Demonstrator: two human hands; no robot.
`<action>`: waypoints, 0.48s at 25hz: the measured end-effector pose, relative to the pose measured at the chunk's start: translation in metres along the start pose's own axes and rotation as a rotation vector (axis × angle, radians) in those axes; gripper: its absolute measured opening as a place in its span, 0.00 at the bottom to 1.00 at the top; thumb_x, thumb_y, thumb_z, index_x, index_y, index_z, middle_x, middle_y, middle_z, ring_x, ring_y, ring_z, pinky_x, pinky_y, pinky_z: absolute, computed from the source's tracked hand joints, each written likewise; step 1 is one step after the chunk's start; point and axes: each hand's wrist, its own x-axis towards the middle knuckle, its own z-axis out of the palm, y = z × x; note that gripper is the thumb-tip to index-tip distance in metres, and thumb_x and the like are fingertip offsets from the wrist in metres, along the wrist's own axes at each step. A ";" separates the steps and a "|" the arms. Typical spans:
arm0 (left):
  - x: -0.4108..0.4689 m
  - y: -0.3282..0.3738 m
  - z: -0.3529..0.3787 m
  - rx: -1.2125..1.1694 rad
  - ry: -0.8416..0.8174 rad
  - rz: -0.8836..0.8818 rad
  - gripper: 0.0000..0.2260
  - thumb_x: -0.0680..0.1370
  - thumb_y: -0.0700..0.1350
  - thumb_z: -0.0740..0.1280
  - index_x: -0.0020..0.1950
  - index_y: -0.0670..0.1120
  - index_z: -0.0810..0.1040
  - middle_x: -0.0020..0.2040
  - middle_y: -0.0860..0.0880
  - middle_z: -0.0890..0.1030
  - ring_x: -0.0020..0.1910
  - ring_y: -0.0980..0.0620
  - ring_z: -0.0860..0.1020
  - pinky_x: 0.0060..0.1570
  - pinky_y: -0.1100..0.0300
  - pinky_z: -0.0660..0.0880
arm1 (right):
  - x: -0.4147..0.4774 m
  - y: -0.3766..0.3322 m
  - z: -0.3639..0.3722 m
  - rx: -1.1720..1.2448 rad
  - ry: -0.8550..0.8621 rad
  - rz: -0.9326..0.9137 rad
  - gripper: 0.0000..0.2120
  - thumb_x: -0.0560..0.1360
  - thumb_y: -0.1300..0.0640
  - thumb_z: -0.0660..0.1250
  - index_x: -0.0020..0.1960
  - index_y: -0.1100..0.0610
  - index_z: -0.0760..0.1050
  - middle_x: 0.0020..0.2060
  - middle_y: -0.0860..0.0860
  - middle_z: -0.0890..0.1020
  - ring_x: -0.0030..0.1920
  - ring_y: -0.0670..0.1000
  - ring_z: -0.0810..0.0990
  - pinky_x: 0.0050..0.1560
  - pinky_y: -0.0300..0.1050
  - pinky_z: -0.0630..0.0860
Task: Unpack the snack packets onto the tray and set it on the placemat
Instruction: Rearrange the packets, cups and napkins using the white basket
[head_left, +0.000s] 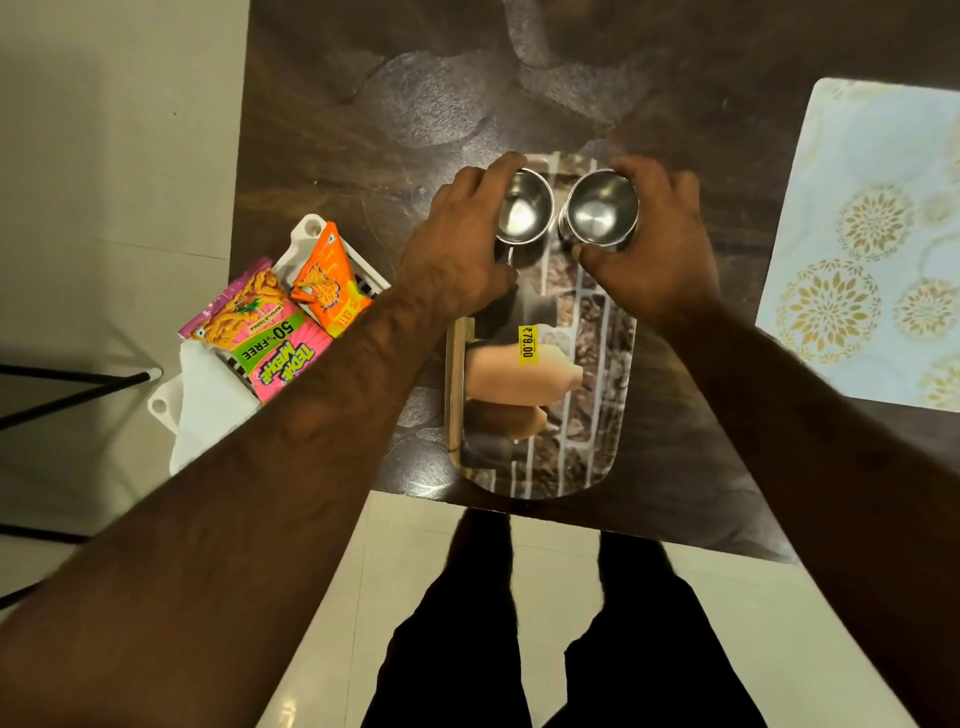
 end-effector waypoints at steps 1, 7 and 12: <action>0.001 0.000 0.000 -0.001 -0.002 0.004 0.46 0.66 0.42 0.79 0.80 0.53 0.60 0.71 0.45 0.70 0.70 0.41 0.70 0.64 0.41 0.74 | 0.000 0.000 0.000 -0.005 0.002 -0.002 0.38 0.70 0.51 0.78 0.77 0.47 0.68 0.70 0.53 0.69 0.64 0.55 0.79 0.63 0.56 0.81; 0.000 -0.002 0.000 -0.011 -0.001 -0.010 0.47 0.66 0.43 0.79 0.81 0.53 0.59 0.73 0.46 0.69 0.71 0.42 0.69 0.65 0.41 0.73 | 0.001 0.003 0.001 -0.015 0.017 -0.013 0.38 0.69 0.51 0.79 0.76 0.48 0.68 0.70 0.53 0.70 0.64 0.53 0.79 0.63 0.52 0.80; 0.000 -0.003 0.000 -0.008 0.000 -0.008 0.48 0.67 0.43 0.80 0.81 0.54 0.58 0.73 0.46 0.69 0.71 0.42 0.69 0.65 0.41 0.74 | 0.001 0.008 0.000 -0.010 0.007 -0.039 0.38 0.69 0.50 0.80 0.76 0.47 0.69 0.69 0.54 0.71 0.63 0.50 0.77 0.60 0.47 0.77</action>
